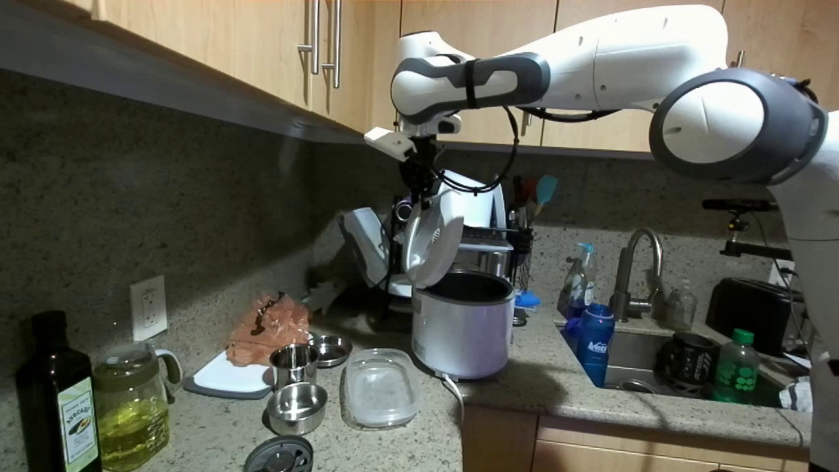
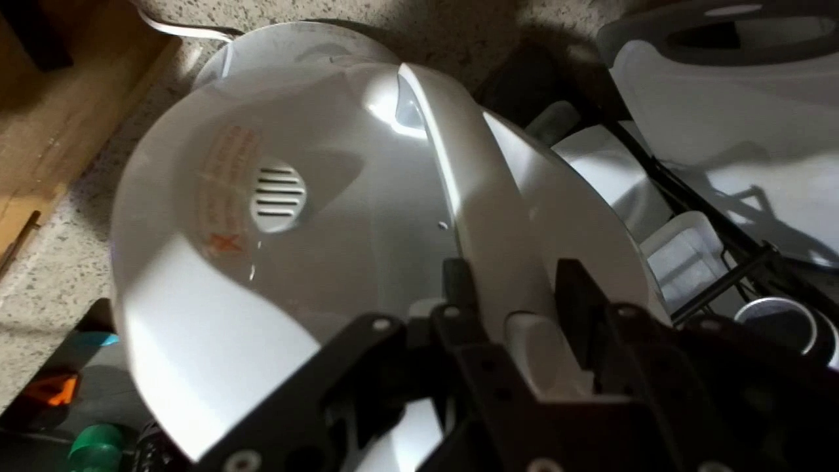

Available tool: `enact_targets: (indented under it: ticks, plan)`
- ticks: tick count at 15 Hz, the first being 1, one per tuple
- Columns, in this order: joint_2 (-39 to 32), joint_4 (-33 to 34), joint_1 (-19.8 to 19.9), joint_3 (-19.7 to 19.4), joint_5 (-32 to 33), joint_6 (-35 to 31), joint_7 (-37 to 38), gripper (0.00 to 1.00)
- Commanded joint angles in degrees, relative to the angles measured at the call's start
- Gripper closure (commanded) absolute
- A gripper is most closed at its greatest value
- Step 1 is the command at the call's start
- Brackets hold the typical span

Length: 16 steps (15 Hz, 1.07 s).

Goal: Open the lid of the white appliance

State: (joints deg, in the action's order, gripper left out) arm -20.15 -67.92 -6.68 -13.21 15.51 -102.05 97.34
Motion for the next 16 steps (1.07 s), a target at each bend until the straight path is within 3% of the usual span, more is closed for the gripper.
enact_targets:
  ticks: [1, 10, 11, 12, 13, 16]
  plan:
    - [-1.9, 3.2, -0.5, 0.8, 0.0, -0.1, -2.2, 0.88]
    - [-3.9, 5.4, -1.5, 1.6, -0.4, -0.5, -4.7, 0.88]
    - [-4.0, 5.6, -1.4, 1.7, -0.4, -0.5, -4.8, 0.77]
    - [-4.2, 5.9, -1.4, 1.8, -0.3, -0.4, -5.4, 0.50]
    - [-4.3, 6.0, -1.4, 1.9, -0.4, -0.4, -5.6, 0.36]
    - [-4.6, 6.6, -1.5, 2.5, -0.3, -0.6, -5.9, 0.16]
